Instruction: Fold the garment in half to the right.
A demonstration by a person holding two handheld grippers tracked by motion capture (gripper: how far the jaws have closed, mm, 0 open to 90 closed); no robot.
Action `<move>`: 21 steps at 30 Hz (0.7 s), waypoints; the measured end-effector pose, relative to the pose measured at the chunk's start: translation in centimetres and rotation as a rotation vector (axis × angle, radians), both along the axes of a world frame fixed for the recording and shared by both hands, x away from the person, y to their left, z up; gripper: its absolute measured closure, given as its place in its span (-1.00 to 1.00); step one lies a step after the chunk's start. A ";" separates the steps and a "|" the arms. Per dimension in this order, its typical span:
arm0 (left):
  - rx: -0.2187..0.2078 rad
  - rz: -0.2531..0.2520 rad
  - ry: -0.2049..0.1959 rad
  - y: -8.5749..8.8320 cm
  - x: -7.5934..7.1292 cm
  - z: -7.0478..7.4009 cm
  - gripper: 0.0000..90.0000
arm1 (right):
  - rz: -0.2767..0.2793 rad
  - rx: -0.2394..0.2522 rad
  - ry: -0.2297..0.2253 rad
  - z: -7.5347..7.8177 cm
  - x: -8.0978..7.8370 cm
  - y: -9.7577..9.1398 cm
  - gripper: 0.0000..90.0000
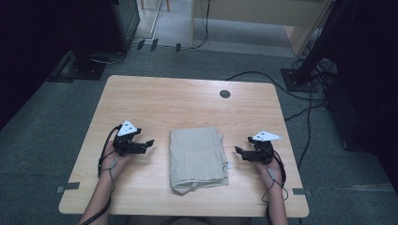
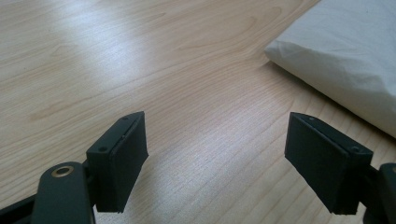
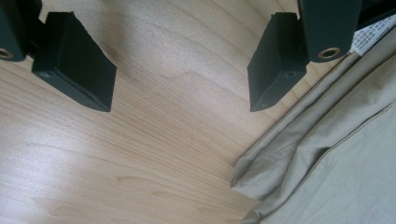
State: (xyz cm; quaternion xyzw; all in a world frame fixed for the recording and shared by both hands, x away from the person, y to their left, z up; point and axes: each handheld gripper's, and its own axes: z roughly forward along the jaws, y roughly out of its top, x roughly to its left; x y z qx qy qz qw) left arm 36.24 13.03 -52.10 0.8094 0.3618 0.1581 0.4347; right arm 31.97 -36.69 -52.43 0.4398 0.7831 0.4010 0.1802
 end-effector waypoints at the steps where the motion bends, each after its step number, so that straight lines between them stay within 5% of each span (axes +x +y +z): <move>1: 0.000 0.000 0.000 0.0 0.0 0.0 -0.53 | 0.000 -0.001 0.000 0.0 0.0 0.0 -0.48; 21: 0.011 -0.006 0.018 -0.1 0.2 0.0 -0.53 | 0.001 0.001 0.002 0.0 0.0 0.0 -0.49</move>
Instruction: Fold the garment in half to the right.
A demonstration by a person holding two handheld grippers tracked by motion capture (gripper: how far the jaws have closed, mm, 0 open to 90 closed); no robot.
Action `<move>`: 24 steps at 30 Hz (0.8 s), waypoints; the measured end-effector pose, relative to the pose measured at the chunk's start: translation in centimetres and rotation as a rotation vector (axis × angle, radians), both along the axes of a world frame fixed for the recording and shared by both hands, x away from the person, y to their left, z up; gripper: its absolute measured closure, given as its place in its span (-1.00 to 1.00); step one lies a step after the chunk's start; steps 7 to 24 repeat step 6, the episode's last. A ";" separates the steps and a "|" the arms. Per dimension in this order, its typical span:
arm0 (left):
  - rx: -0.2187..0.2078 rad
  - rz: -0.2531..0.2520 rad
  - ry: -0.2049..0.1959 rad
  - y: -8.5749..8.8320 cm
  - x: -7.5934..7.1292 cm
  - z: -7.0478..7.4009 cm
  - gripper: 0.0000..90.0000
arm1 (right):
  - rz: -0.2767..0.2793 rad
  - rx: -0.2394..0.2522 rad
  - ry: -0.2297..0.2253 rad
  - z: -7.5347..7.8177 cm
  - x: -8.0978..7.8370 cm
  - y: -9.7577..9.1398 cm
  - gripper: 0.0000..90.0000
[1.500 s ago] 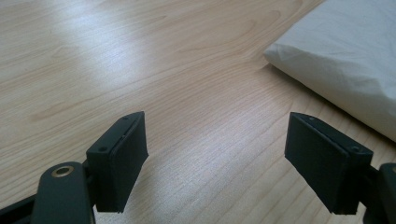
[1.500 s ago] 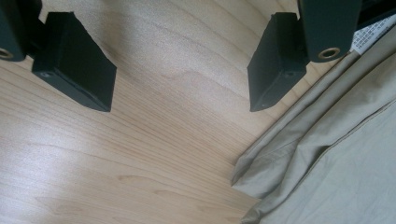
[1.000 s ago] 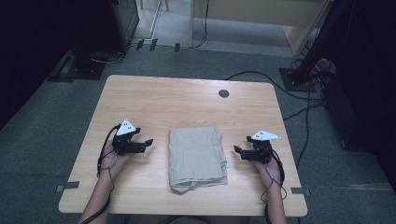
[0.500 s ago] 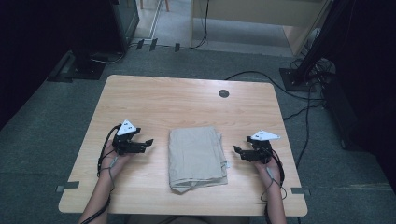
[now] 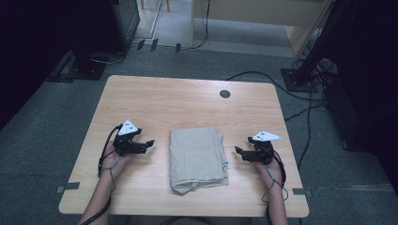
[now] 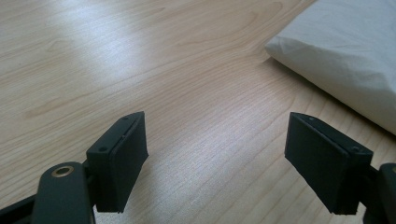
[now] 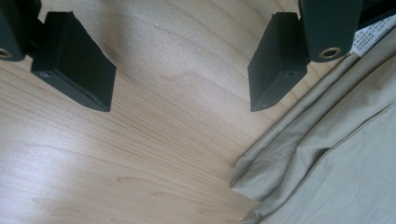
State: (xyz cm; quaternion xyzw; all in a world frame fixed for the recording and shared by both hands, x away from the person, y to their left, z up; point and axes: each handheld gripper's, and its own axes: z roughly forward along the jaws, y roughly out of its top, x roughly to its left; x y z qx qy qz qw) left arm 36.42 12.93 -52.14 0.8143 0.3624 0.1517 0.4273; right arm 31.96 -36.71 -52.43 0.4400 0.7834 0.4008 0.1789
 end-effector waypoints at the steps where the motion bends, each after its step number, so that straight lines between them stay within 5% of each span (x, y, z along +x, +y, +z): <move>1: 0.001 0.000 0.001 0.0 0.0 0.0 -0.53 | 0.000 0.001 0.001 0.0 0.0 0.0 -0.49; 24: -0.004 -0.005 0.004 0.0 0.0 0.0 -0.53 | 0.003 -0.007 0.000 0.0 0.0 0.0 -0.49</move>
